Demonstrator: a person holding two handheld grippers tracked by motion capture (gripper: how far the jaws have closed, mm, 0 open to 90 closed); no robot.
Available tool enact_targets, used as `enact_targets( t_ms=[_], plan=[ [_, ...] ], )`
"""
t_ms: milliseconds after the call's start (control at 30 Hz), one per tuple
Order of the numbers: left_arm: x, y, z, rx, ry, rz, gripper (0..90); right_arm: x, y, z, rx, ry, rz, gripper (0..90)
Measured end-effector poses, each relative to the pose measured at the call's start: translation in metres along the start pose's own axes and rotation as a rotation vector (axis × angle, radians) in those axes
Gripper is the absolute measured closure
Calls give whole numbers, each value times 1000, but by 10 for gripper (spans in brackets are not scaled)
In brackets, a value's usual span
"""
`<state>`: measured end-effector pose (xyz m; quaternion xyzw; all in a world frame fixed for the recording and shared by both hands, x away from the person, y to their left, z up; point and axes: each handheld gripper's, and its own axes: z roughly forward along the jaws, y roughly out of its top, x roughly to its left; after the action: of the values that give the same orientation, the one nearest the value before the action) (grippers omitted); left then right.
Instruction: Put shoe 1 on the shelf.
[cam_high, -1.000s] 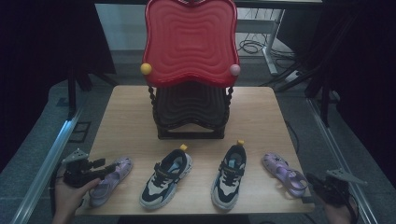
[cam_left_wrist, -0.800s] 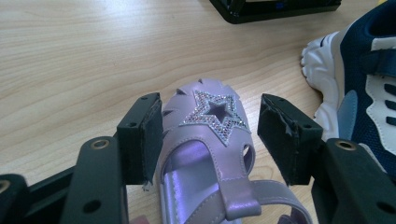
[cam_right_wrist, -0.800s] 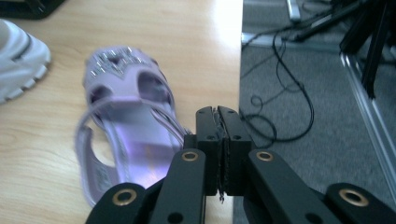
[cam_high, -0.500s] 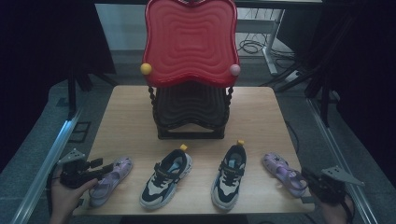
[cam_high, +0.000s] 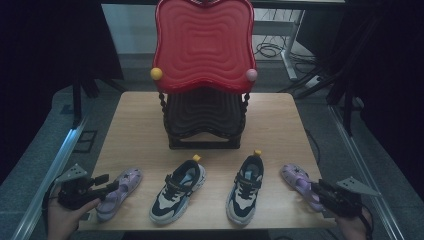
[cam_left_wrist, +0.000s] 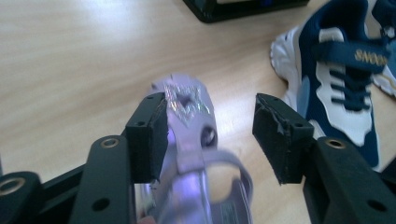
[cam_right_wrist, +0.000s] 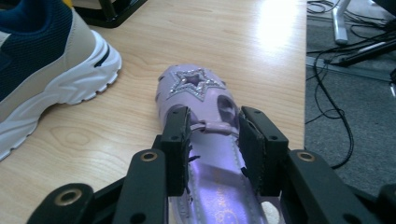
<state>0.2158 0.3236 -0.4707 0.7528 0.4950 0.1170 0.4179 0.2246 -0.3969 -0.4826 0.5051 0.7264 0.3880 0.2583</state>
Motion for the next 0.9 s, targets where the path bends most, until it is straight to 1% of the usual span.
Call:
enact_targets(
  t_ms=[33, 67, 100, 133, 167, 233, 267, 367, 500, 567, 600, 667, 800, 900],
  plan=[
    [-1, -4, 0, 7, -9, -1, 456, 1, 0, 0, -1, 5, 0, 631],
    [-1, -4, 0, 7, -9, -1, 463, 1, 0, 0, -1, 5, 0, 631],
    [-2, -9, 0, 21, -19, 4, 463, 1, 0, -1, -4, 9, 0, 629],
    [-2, -12, -1, 11, -17, 5, 473, 2, 0, -2, -6, 8, 5, 626],
    [-2, -13, -3, 3, -20, -2, 481, 2, 1, -4, -11, 7, 8, 623],
    [-4, -14, -9, -18, 0, 1, 507, 3, 1, -6, -14, 7, 8, 617],
    [-6, -14, -12, -30, -1, 5, 507, 3, 1, -6, -15, 6, 7, 613],
    [-9, -17, -16, -34, -7, 14, 507, 4, 1, -7, -11, 5, 3, 611],
    [-13, -29, -15, 9, -13, 14, 506, 5, 0, -5, -6, 6, 4, 607],
    [-13, -33, -10, 32, -20, 8, 507, 5, 0, -4, -5, 7, 1, 606],
    [-14, -35, -7, 51, -23, 12, 508, 6, 0, -4, -4, 6, 1, 604],
    [-14, -36, -3, 70, -21, 21, 516, 7, -1, -3, -1, 13, 1, 602],
    [-16, -37, 4, 107, -4, 50, 597, 8, -4, -3, 7, 11, -1, 600],
    [-17, -37, 8, 126, -6, 63, 641, 6, -6, -3, 10, 8, 4, 600]
  ],
)
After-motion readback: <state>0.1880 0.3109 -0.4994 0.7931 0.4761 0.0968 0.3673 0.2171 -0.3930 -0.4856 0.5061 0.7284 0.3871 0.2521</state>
